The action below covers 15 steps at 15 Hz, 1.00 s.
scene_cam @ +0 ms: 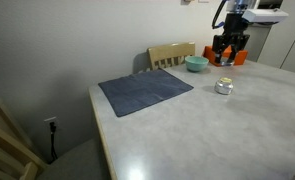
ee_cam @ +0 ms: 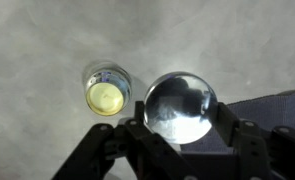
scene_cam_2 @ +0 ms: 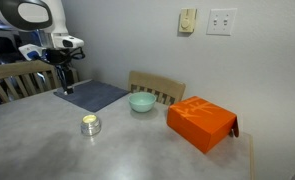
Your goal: Pick up the lid and put it on the silver bowl
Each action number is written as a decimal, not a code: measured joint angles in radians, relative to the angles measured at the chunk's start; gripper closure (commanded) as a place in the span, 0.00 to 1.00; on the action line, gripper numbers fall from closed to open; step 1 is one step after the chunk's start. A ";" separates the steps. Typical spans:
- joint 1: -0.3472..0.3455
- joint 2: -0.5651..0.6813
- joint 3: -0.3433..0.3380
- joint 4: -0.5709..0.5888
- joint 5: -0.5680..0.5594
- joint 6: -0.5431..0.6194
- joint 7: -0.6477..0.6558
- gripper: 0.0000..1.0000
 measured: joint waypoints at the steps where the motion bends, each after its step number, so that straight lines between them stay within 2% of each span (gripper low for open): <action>1: -0.009 -0.008 -0.005 -0.011 0.008 0.012 0.000 0.56; 9: -0.059 -0.025 -0.047 -0.055 0.027 0.038 0.042 0.56; 15: -0.120 -0.002 -0.068 -0.052 0.138 0.083 0.000 0.56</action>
